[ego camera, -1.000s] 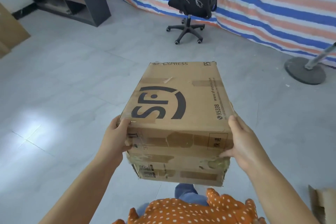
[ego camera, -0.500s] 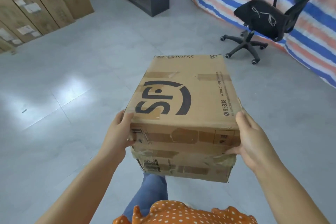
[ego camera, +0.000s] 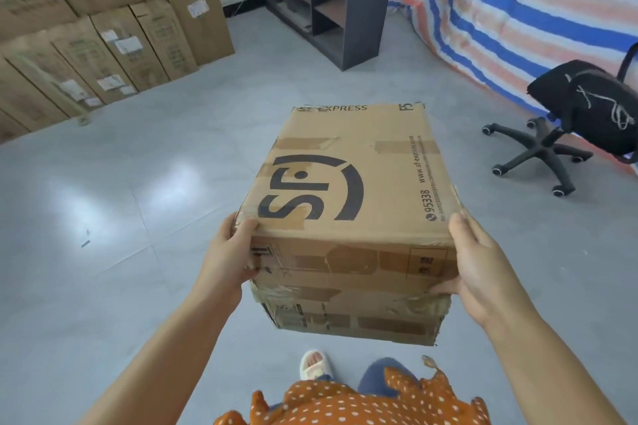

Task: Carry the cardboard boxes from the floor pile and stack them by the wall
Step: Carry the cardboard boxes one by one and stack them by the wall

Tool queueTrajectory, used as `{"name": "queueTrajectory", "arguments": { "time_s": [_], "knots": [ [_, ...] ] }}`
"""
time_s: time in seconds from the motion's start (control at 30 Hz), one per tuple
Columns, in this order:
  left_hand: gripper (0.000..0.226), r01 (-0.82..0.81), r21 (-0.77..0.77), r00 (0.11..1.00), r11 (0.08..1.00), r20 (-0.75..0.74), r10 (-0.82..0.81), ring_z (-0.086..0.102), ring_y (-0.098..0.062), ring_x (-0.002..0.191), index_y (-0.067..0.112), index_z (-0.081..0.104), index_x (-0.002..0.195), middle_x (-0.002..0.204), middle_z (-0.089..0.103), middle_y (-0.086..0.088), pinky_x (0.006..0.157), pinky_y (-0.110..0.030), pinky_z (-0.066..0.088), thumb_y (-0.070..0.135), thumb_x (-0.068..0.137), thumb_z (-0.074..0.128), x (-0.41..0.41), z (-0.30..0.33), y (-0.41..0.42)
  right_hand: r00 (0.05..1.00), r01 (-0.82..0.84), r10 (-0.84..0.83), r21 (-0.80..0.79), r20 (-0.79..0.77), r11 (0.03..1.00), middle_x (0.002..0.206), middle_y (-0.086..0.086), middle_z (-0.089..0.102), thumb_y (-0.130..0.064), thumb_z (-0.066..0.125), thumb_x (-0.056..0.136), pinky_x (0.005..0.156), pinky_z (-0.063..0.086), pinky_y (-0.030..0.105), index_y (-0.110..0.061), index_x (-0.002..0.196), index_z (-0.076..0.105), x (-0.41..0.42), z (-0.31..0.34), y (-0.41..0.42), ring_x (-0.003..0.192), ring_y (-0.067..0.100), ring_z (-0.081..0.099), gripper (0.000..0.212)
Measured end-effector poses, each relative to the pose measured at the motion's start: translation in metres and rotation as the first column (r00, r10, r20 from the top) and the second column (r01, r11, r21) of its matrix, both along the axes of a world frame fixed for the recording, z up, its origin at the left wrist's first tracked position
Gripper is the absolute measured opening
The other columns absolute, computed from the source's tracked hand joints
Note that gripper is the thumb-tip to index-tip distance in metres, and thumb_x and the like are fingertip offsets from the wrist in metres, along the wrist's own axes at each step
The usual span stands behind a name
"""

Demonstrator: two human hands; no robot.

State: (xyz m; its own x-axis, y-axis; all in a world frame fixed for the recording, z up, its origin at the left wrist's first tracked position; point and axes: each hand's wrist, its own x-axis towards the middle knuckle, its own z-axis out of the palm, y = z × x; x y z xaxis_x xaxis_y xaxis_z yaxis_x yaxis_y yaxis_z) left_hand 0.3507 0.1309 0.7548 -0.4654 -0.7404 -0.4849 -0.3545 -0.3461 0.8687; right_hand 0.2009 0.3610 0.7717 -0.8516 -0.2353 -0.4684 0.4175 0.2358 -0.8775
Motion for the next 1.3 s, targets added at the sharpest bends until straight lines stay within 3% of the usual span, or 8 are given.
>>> {"name": "queueTrajectory", "arguments": {
  "time_s": [0.13, 0.27, 0.63, 0.8, 0.9, 1.07, 1.17, 1.3],
  "knots": [
    [0.023, -0.064, 0.017, 0.998, 0.998, -0.010, 0.064, 0.056, -0.009, 0.083, 0.031, 0.061, 0.113, 0.095, 0.059, 0.010, 0.070, -0.036, 0.054, 0.036, 0.094, 0.048, -0.032, -0.002, -0.043, 0.998, -0.066, 0.066, -0.008, -0.019, 0.998, 0.113, -0.016, 0.065, -0.041, 0.028, 0.104, 0.078, 0.053, 0.061, -0.043, 0.131, 0.051, -0.051, 0.000, -0.053, 0.107, 0.017, 0.059, 0.035],
    [0.025, -0.130, 0.028, 0.991, 0.991, -0.015, 0.131, 0.057, -0.007, 0.085, 0.031, 0.061, 0.114, 0.097, 0.060, 0.011, 0.067, -0.034, 0.052, 0.041, 0.095, 0.048, -0.076, -0.008, -0.082, 0.991, -0.130, 0.129, -0.026, -0.029, 0.991, 0.118, -0.016, 0.064, -0.039, 0.030, 0.104, 0.093, 0.046, 0.064, -0.042, 0.131, 0.051, -0.110, -0.008, -0.108, 0.115, 0.018, 0.057, 0.034],
    [0.024, -0.343, 0.036, 0.939, 0.939, -0.023, 0.344, 0.058, -0.005, 0.090, 0.030, 0.060, 0.114, 0.104, 0.061, 0.011, 0.067, -0.035, 0.053, 0.039, 0.097, 0.046, -0.252, -0.013, -0.198, 0.933, -0.359, 0.359, -0.021, -0.024, 0.933, 0.125, -0.010, 0.063, -0.042, 0.028, 0.104, 0.079, 0.053, 0.058, -0.043, 0.134, 0.048, -0.326, -0.012, -0.264, 0.115, 0.024, 0.058, 0.036],
    [0.017, -0.476, 0.050, 0.878, 0.878, -0.035, 0.478, 0.062, 0.002, 0.067, 0.034, 0.060, 0.104, 0.094, 0.060, 0.014, 0.064, -0.033, 0.050, 0.034, 0.098, 0.045, -0.321, -0.009, -0.237, 0.914, -0.405, 0.403, -0.042, -0.050, 0.913, 0.130, -0.012, 0.060, -0.041, 0.031, 0.103, 0.103, 0.039, 0.061, -0.036, 0.140, 0.046, -0.403, -0.011, -0.325, 0.124, 0.018, 0.053, 0.040],
    [0.018, -0.491, 0.041, 0.869, 0.870, -0.039, 0.493, 0.059, 0.007, 0.047, 0.033, 0.060, 0.095, 0.092, 0.059, 0.012, 0.063, -0.033, 0.049, 0.032, 0.100, 0.042, -0.363, -0.011, -0.277, 0.905, -0.424, 0.422, -0.037, -0.055, 0.905, 0.130, -0.015, 0.059, -0.040, 0.030, 0.104, 0.104, 0.039, 0.060, -0.039, 0.140, 0.044, -0.448, -0.011, -0.370, 0.125, 0.015, 0.052, 0.039],
    [0.018, -0.492, 0.049, 0.869, 0.869, -0.025, 0.494, 0.060, 0.005, 0.044, 0.029, 0.056, 0.109, 0.095, 0.057, 0.010, 0.064, -0.034, 0.048, 0.032, 0.100, 0.040, -0.426, -0.024, -0.366, 0.901, -0.433, 0.432, -0.017, -0.045, 0.901, 0.133, -0.013, 0.057, -0.042, 0.028, 0.104, 0.093, 0.048, 0.059, -0.040, 0.143, 0.040, -0.510, -0.022, -0.458, 0.123, 0.019, 0.052, 0.041],
    [0.019, -0.473, 0.071, 0.880, 0.878, -0.021, 0.475, 0.063, -0.001, 0.056, 0.032, 0.059, 0.095, 0.092, 0.057, 0.012, 0.061, -0.033, 0.047, 0.032, 0.101, 0.040, -0.470, -0.032, -0.431, 0.906, -0.421, 0.421, 0.003, -0.038, 0.907, 0.131, -0.010, 0.059, -0.041, 0.027, 0.104, 0.100, 0.043, 0.058, -0.036, 0.142, 0.043, -0.550, -0.031, -0.517, 0.123, 0.021, 0.053, 0.041],
    [0.019, -0.434, 0.095, 0.900, 0.896, 0.002, 0.436, 0.054, -0.006, 0.083, 0.031, 0.057, 0.107, 0.096, 0.055, 0.012, 0.058, -0.032, 0.046, 0.035, 0.100, 0.040, -0.529, -0.025, -0.525, 0.912, -0.408, 0.409, 0.022, -0.029, 0.913, 0.128, -0.006, 0.061, -0.039, 0.026, 0.105, 0.098, 0.043, 0.052, -0.034, 0.138, 0.048, -0.607, -0.022, -0.604, 0.121, 0.024, 0.054, 0.040]
  ]
}}
